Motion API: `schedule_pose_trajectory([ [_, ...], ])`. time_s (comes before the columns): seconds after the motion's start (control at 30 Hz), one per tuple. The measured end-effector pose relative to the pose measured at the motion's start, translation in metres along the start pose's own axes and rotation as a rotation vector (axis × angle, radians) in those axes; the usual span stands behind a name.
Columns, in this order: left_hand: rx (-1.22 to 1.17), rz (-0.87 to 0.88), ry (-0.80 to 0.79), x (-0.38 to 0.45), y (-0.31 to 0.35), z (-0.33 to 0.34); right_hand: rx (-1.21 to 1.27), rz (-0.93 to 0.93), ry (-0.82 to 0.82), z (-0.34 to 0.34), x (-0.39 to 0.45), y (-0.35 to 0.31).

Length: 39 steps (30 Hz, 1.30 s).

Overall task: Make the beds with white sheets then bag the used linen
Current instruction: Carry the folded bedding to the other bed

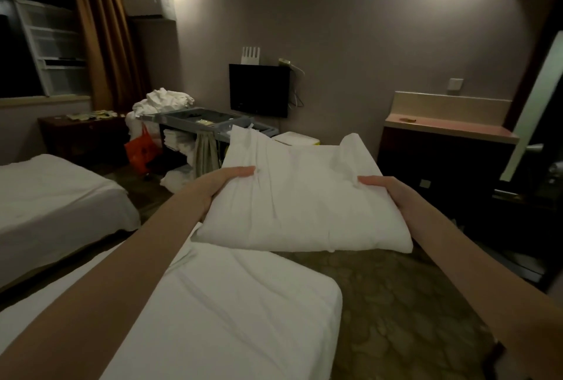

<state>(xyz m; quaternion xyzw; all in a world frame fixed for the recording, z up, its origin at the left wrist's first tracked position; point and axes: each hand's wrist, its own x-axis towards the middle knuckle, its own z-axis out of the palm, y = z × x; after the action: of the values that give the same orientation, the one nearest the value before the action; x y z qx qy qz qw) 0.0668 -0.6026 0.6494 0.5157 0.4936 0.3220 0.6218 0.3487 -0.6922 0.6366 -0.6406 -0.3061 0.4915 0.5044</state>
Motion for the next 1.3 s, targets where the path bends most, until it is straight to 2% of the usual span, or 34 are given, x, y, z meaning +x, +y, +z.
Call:
schedule_pose_trajectory([
  [0.17,0.084,-0.052,0.0,0.055,0.012,0.025,0.036,0.021,0.034,-0.028,0.045,-0.005],
  [0.4,0.068,-0.068,0.011,0.141,0.017,0.082,0.007,0.027,-0.023,-0.087,0.14,-0.024],
  [0.57,-0.025,-0.079,0.142,0.195,0.014,0.134,-0.061,0.052,-0.108,-0.128,0.214,-0.053],
  [0.67,-0.071,-0.101,0.22,0.224,0.012,0.153,-0.096,0.081,-0.214,-0.144,0.26,-0.068],
  [1.0,-0.118,-0.14,0.371,0.305,0.015,0.148,-0.221,0.148,-0.38,-0.118,0.389,-0.087],
  [1.3,-0.121,-0.112,0.377,0.404,0.04,0.124,-0.211,0.141,-0.394,-0.092,0.485,-0.119],
])
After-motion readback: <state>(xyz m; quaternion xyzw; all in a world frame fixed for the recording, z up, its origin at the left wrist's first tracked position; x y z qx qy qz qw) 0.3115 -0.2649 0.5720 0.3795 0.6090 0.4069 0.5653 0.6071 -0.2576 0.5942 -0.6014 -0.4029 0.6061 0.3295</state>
